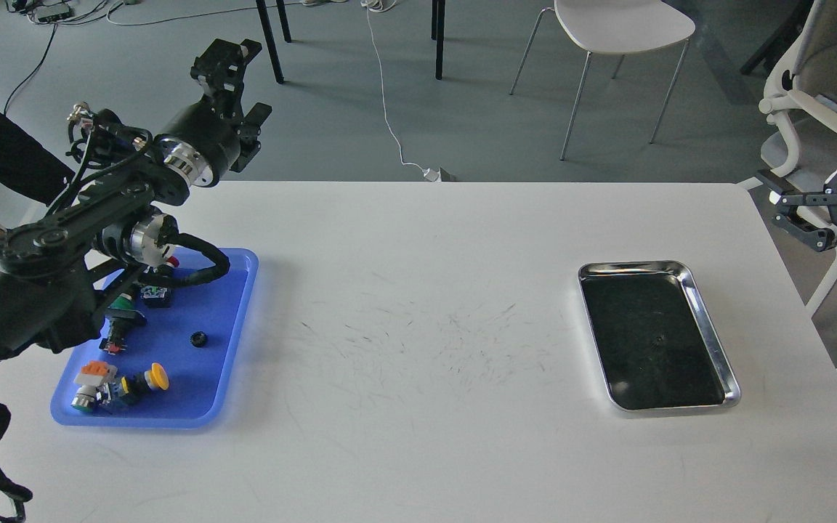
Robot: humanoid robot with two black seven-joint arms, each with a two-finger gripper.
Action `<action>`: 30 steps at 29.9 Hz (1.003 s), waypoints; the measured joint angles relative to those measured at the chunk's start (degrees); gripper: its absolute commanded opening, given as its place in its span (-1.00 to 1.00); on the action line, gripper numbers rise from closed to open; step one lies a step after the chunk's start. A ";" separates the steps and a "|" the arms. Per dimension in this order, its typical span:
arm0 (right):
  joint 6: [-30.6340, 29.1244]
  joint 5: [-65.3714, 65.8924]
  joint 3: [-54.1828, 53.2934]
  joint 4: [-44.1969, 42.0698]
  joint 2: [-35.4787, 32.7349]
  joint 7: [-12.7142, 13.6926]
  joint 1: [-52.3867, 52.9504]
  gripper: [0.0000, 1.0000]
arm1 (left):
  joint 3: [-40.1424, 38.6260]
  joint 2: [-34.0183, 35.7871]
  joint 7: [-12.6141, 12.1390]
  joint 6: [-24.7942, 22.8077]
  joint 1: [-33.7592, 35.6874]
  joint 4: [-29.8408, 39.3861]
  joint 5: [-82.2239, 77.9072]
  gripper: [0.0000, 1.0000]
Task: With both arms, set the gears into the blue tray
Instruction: 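Reach the right gripper down into the metal tray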
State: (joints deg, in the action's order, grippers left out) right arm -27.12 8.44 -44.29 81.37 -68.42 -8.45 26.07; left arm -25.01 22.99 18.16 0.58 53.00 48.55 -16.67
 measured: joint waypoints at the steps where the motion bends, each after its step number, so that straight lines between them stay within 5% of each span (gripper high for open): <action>1: 0.28 3.56 1.07 2.20 -1.84 0.77 0.81 0.94 | -0.49 -0.52 -0.05 -0.21 -0.09 -0.14 0.22 0.95; 5: 0.76 21.68 5.76 11.34 -6.51 5.88 3.45 0.94 | -1.21 -1.64 0.06 -0.77 -0.39 -0.30 0.41 0.95; 11: 0.36 37.96 12.16 13.45 -6.75 10.94 4.00 0.94 | -1.28 -1.75 0.45 -0.84 -0.49 -0.09 0.30 0.95; 20: -0.85 47.88 18.36 5.13 -0.16 14.03 7.85 0.93 | -1.26 -1.88 0.59 -0.49 -0.69 0.42 0.07 0.95; 30: -0.88 49.36 42.59 -2.17 8.93 14.17 32.01 0.93 | -1.26 -1.91 0.67 -0.32 -0.70 0.44 -0.04 0.95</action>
State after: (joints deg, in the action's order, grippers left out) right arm -28.00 57.80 -1.69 79.20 -59.48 5.72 58.09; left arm -26.27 21.08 18.83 0.26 52.30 48.98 -16.70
